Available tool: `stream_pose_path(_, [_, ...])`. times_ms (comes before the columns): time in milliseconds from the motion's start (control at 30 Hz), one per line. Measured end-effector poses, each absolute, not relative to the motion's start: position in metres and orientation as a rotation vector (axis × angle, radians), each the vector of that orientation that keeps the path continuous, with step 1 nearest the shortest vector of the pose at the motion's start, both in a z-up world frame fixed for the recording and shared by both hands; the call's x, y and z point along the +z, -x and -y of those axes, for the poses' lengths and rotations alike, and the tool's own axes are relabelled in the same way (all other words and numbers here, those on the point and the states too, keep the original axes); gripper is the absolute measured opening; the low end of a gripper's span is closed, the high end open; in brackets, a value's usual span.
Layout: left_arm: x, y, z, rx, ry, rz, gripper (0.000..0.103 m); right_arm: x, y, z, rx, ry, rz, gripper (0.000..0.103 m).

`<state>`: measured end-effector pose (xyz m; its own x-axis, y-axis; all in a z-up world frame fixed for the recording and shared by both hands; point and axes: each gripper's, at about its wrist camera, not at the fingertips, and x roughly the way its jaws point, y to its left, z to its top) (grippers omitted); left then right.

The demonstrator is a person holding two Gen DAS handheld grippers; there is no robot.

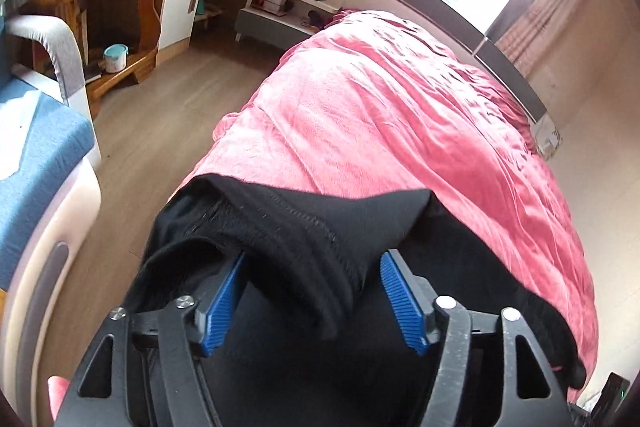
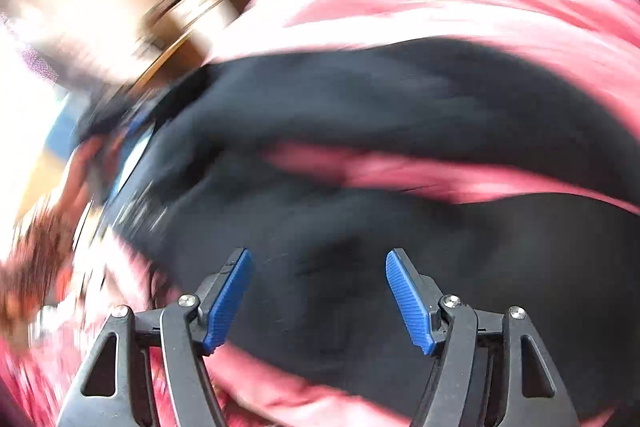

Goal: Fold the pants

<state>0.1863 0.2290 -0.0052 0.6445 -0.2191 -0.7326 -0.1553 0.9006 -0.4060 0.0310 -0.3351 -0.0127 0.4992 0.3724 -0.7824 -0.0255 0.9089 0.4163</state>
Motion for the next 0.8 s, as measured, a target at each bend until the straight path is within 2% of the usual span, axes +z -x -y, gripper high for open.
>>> stream_pose_path(200, [-0.021,-0.207,-0.217,-0.048,0.444,-0.933,0.075,-0.018,-0.014,0.485,-0.181,-0.887,-0.9,0.073])
stream_pose_path(367, [-0.035,-0.22,-0.209,-0.025,0.428,-0.97,0.074,-0.043,0.004,0.532,-0.343,-1.127,-0.877,0.074])
stream_pose_path(400, [-0.036,-0.221,-0.208,-0.018,0.425,-0.965,0.063,-0.048,0.008,0.541,-0.383,-1.162,-0.856,0.073])
stream_pose_path(433, [-0.037,-0.222,-0.208,-0.018,0.427,-0.962,0.04,-0.051,0.012,0.547,-0.409,-1.192,-0.833,0.071])
stream_pose_path(467, [-0.038,-0.223,-0.208,-0.02,0.423,-0.97,0.028,-0.053,0.015,0.554,-0.418,-1.224,-0.797,0.053])
stream_pose_path(500, [-0.038,-0.224,-0.207,-0.027,0.422,-0.978,0.015,-0.057,0.016,0.56,-0.405,-1.256,-0.76,0.025])
stream_pose_path(533, [-0.036,-0.224,-0.208,-0.037,0.427,-0.972,0.01,-0.06,0.015,0.565,-0.39,-1.276,-0.751,0.019])
stream_pose_path(633, [-0.019,-0.212,-0.211,-0.062,0.392,-0.911,0.008,-0.049,0.01,0.568,-0.346,-1.23,-0.728,0.016])
stream_pose_path(800, [0.021,-0.174,-0.231,-0.139,0.417,-0.814,0.007,0.005,0.009,0.574,-0.239,-1.122,-0.611,0.016])
